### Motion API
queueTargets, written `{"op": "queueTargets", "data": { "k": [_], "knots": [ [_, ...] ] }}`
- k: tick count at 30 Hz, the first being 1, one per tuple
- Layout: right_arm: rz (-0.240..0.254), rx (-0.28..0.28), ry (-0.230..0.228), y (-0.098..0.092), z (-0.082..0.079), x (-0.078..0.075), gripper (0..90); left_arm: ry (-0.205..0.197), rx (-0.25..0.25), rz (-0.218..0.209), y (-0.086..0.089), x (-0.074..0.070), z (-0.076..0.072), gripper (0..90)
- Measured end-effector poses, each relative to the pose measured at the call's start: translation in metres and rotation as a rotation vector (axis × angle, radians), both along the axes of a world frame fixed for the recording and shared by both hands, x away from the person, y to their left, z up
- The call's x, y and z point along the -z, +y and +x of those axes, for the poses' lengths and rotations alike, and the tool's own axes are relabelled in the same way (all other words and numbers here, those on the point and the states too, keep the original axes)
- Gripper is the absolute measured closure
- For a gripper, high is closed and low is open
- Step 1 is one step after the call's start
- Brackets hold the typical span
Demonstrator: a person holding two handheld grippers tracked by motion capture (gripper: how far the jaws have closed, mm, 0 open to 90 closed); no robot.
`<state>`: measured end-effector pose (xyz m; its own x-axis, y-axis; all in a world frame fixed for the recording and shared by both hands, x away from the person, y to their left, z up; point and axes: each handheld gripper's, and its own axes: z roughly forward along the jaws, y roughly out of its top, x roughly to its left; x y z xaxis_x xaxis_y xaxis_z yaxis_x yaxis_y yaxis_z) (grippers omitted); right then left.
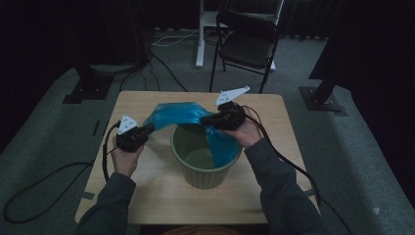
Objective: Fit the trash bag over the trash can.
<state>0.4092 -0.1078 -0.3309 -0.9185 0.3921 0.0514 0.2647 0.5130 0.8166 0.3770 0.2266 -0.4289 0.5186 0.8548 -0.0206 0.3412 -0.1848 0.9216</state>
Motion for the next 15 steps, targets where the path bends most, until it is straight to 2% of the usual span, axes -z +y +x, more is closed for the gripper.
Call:
{"op": "queueTargets", "data": {
  "k": [7, 8, 10, 11, 15],
  "knots": [
    [-0.017, -0.004, 0.007, -0.004, -0.005, 0.003, 89.6, -0.016, 0.019, -0.014, -0.003, -0.006, -0.002, 89.8],
    [-0.017, -0.004, 0.007, -0.004, -0.005, 0.003, 89.6, -0.024, 0.035, -0.018, -0.005, -0.008, -0.003, 89.8],
    [-0.051, -0.028, 0.002, -0.004, -0.008, 0.007, 85.7, -0.039, 0.060, -0.022, -0.009, -0.012, -0.005, 89.8],
    [-0.051, -0.028, 0.002, -0.004, -0.008, 0.007, 85.7, -0.039, 0.060, -0.022, -0.009, -0.012, -0.005, 89.8],
    [-0.063, -0.035, -0.022, -0.002, -0.009, 0.005, 74.7, -0.062, 0.088, -0.028, -0.014, -0.019, -0.007, 89.8]
  ]
}}
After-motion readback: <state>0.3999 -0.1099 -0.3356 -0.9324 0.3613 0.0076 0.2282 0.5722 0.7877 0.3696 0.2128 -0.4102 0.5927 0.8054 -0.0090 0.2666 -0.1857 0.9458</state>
